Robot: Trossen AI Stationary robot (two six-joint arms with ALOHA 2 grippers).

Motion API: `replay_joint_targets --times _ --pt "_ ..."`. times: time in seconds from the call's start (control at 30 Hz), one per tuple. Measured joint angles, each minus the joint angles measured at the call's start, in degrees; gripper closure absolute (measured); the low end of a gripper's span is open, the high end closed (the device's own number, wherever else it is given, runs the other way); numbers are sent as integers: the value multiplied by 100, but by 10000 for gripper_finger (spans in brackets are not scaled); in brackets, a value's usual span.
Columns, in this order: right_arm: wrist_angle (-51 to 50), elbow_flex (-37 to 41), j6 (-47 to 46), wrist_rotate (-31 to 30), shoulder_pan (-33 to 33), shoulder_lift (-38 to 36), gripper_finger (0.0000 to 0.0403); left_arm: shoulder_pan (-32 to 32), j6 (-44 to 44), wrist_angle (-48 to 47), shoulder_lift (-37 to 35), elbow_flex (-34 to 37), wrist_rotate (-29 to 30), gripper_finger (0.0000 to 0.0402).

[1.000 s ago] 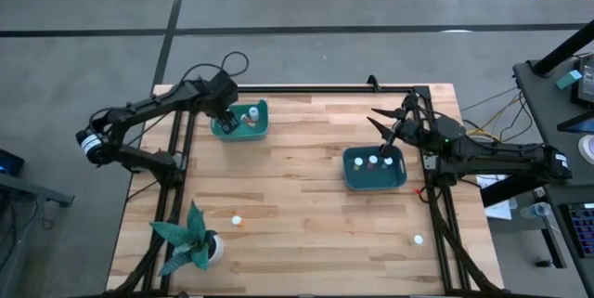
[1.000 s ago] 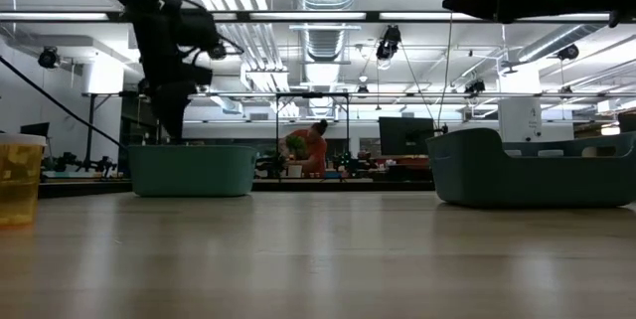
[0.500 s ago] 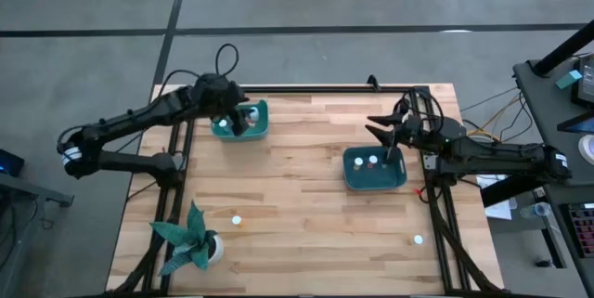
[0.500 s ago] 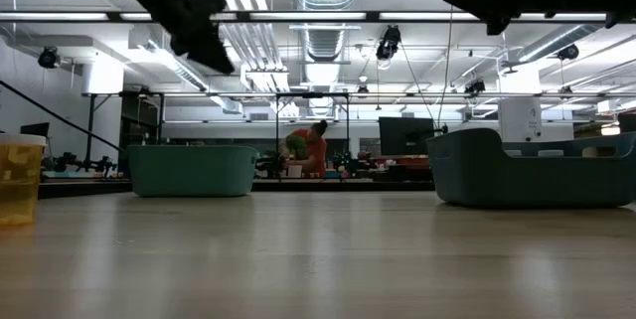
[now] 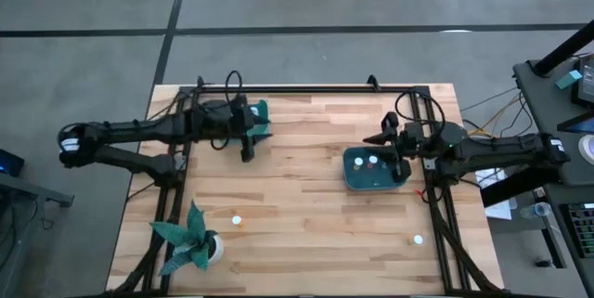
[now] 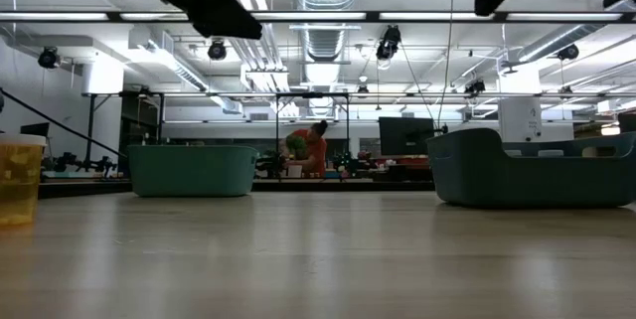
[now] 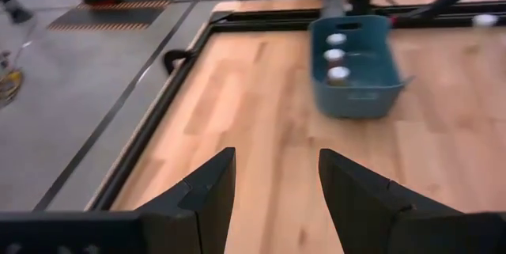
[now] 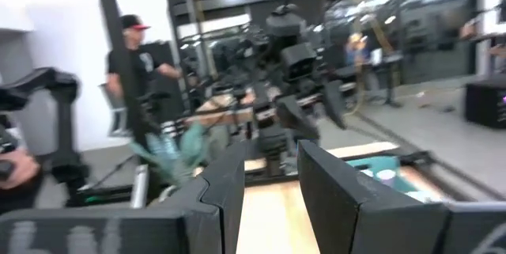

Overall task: Pick and place medicine bottles into bin by pill shape (circle, oval)
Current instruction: Put the yellow tablet bottle into the blue bin

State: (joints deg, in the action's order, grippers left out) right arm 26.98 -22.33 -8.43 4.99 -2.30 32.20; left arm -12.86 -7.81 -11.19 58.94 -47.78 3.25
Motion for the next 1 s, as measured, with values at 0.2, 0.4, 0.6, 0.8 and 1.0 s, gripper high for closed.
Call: replay_joint_targets --times 0.2,0.4,0.6,0.8,1.0 --pt "-588 -645 -257 0 607 569 294 404 10 789 114 237 -11 235" --pt "-1645 -1488 -925 0 1127 1309 294 507 -2 956 183 245 -11 235" --pt "-3102 -2462 -1878 -1 1562 2096 294 505 -59 993 181 245 -7 235" --pt "-5016 -3340 -3303 -4 1879 2809 294 505 -207 1023 181 245 -4 235" --pt "-6883 -3962 -4910 -2 2330 3359 294 505 -632 1557 159 245 2 235"
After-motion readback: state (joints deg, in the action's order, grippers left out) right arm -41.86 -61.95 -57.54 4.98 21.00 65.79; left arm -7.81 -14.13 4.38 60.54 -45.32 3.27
